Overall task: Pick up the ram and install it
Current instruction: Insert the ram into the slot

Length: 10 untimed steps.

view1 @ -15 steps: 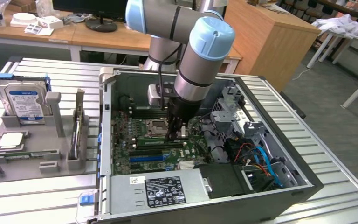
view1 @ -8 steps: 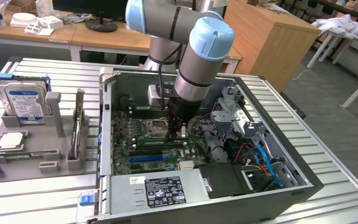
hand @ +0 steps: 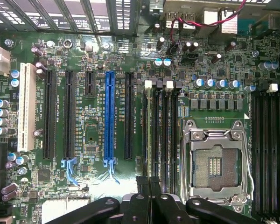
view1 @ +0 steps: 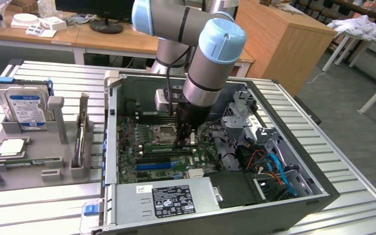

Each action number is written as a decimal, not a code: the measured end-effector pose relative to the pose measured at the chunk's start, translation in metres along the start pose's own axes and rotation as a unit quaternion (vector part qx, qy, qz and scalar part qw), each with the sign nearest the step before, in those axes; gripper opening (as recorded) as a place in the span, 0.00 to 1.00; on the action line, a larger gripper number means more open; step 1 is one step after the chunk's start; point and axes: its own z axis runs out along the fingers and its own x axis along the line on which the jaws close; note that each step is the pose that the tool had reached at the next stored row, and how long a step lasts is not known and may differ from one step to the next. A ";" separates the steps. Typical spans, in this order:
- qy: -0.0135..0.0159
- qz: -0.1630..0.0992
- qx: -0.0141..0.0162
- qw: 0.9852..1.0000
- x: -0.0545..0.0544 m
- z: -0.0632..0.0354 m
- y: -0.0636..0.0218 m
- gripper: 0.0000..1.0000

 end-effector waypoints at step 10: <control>0.000 0.000 0.000 1.000 0.000 0.0026 -0.0001 0.12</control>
